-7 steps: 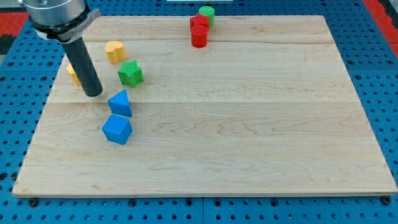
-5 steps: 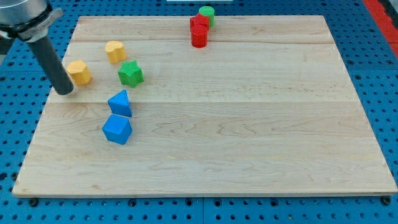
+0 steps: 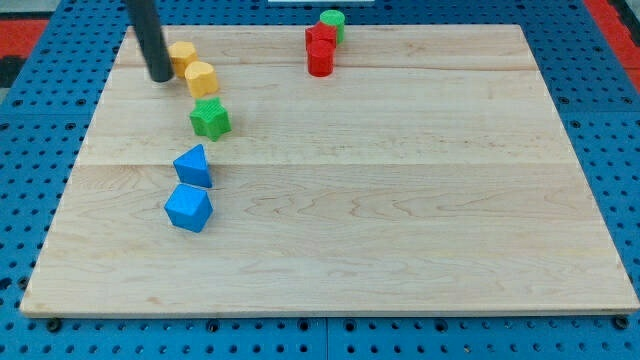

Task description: Push the hexagon bottom left of the red circle

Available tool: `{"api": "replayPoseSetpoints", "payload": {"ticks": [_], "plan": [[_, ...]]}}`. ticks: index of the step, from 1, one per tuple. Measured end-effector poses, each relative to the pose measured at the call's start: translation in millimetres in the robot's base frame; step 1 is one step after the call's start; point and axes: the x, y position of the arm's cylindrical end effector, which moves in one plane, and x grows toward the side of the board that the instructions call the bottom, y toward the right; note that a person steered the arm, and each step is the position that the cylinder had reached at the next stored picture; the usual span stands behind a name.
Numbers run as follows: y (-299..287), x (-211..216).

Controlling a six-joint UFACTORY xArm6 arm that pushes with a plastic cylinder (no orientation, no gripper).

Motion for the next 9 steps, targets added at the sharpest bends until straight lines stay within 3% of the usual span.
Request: {"api": "replayPoseSetpoints", "payload": {"ticks": [2, 4, 7, 9], "plan": [[-4.5, -39.1], [22.3, -40.4], [179.3, -1.6], [147.1, -60.4]]}}
